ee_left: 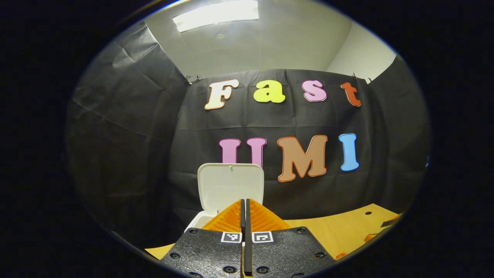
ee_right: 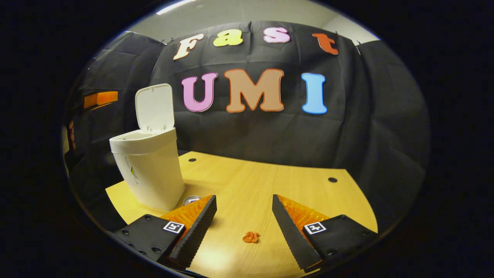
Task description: Press the lid of the desktop garbage bin to open it, pick up the crumpled paper on the desktop and throw it into the bin, then pick up the pop can on the desktop and drop it into the bin, and finally close the garbage bin lid.
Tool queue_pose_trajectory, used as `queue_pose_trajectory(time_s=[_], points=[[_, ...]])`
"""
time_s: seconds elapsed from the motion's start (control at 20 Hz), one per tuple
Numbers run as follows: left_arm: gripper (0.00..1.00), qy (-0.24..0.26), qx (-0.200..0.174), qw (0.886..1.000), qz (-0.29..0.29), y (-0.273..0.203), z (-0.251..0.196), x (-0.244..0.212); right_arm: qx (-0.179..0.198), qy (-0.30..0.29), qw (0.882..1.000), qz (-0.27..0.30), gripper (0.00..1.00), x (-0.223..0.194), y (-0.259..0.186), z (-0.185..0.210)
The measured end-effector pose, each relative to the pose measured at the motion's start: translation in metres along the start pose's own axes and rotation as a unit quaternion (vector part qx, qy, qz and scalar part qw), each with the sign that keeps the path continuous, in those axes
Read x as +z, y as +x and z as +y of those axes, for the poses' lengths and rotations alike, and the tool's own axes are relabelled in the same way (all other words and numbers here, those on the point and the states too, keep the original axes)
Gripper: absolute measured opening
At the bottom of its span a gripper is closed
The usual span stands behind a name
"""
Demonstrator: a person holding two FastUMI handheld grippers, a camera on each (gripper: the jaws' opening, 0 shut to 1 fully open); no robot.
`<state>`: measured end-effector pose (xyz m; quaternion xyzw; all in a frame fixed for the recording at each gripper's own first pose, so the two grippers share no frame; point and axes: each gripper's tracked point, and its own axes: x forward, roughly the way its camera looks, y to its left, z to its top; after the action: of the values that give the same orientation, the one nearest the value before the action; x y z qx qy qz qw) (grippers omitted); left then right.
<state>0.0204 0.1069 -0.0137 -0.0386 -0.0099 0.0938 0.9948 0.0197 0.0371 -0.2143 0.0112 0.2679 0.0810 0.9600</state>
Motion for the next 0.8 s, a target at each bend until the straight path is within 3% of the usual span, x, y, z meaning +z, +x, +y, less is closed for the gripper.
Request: queue_pose_trajectory(time_s=[0.25,0.35,0.6,0.65,0.8], points=[[0.05,-0.002,-0.002,1.000,0.022,-0.018,-0.008,-0.015,0.019,0.002,0.998,0.056,1.00,-0.041,0.020,-0.006],[0.24,-0.008,-0.004,1.000,0.027,-0.020,-0.011,-0.018,0.028,-0.008,0.997,0.076,0.97,-0.054,0.028,-0.008],[0.93,0.012,0.014,1.000,0.021,-0.028,-0.009,-0.014,0.055,-0.022,0.991,0.124,0.97,-0.081,0.053,-0.008],[0.99,0.014,0.018,1.000,0.016,-0.029,-0.008,-0.012,0.059,-0.022,0.989,0.135,0.97,-0.087,0.058,-0.008],[0.99,0.028,0.034,0.999,0.016,-0.034,-0.002,-0.009,0.070,-0.016,0.982,0.177,0.97,-0.109,0.077,-0.011]])
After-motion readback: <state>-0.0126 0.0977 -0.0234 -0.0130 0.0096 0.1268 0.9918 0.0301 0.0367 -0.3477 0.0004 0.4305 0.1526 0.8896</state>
